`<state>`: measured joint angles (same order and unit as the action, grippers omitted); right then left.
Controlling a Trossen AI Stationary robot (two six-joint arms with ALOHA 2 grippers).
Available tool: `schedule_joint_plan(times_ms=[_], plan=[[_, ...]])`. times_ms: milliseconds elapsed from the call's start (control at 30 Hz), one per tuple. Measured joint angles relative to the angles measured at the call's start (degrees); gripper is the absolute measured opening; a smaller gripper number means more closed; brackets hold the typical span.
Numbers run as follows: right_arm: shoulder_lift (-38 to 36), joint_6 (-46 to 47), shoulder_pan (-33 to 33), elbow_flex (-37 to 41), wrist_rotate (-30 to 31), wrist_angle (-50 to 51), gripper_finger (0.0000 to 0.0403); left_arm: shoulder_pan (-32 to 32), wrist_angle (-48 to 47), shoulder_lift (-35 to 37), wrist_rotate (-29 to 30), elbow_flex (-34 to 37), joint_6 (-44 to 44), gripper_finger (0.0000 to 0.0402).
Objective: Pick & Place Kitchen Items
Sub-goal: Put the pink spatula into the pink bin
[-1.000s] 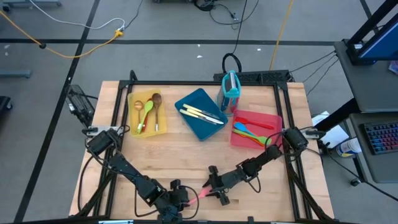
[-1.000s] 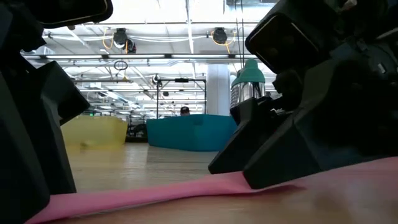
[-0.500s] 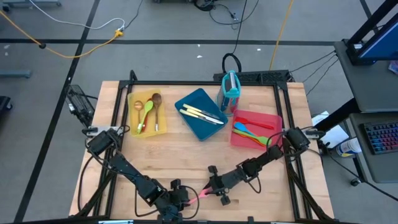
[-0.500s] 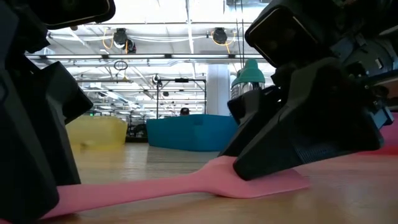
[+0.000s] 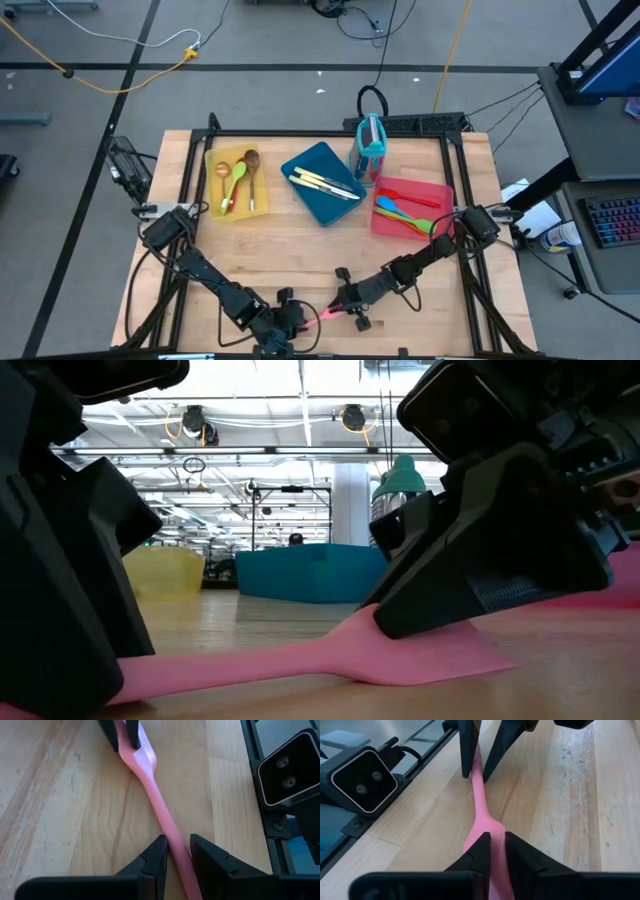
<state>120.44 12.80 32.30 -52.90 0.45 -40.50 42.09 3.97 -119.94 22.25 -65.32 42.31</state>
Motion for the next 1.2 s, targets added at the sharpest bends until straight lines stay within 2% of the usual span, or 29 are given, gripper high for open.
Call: schedule_joint_plan(times_ms=[167, 467, 600, 933, 1200], plan=[[0.02, 0.07, 0.46, 0.00, 0.01, -1.43, 0.0020, -0.02, 0.00, -0.07, 0.32, -0.02, -0.73, 0.0090], [-0.81, -1.44, 0.80, 0.02, 0.80, -3.04, 0.0016, -0.17, 0.31, -0.09, 0.56, -0.07, -2.65, 0.0090], [-3.04, -1.88, 0.89, 0.02, -0.27, -2.01, 0.0015, -0.66, -2.23, 2.18, -0.16, 0.03, -2.66, 0.0090], [-12.03, -1.89, 1.15, 0.13, 2.56, 14.69, 0.0011, -2.30, -11.30, 12.36, 5.13, 0.09, -6.27, 0.0090], [-16.76, -1.88, 1.83, 0.15, 6.19, 22.85, 0.0002, -2.63, -13.11, 16.21, 6.79, -0.04, -7.82, 0.0090]])
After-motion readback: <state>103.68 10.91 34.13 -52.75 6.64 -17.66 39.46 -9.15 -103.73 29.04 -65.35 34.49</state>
